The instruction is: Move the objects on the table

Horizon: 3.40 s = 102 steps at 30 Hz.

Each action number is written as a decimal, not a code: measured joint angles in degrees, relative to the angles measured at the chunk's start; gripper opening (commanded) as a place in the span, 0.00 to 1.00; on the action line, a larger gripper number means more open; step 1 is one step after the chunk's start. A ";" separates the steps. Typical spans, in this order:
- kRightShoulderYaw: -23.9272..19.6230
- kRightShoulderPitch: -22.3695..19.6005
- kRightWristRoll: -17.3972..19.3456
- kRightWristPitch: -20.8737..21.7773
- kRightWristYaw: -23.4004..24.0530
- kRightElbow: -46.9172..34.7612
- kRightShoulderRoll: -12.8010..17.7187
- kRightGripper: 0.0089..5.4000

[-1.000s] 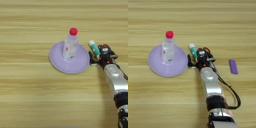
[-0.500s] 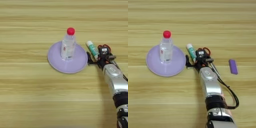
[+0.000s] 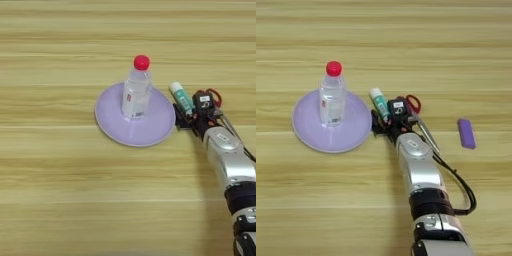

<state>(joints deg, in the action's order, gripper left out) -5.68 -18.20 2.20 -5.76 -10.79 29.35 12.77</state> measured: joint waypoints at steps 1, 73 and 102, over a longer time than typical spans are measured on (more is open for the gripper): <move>-0.05 0.00 0.18 -0.18 -0.09 -0.08 -0.02 0.63; 5.45 8.72 2.38 -3.18 -5.82 -21.64 -4.06 0.31; 7.53 8.67 -0.04 -3.83 -7.12 -20.46 -3.69 0.68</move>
<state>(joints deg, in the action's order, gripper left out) 1.85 -9.53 2.17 -9.59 -17.90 8.89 9.09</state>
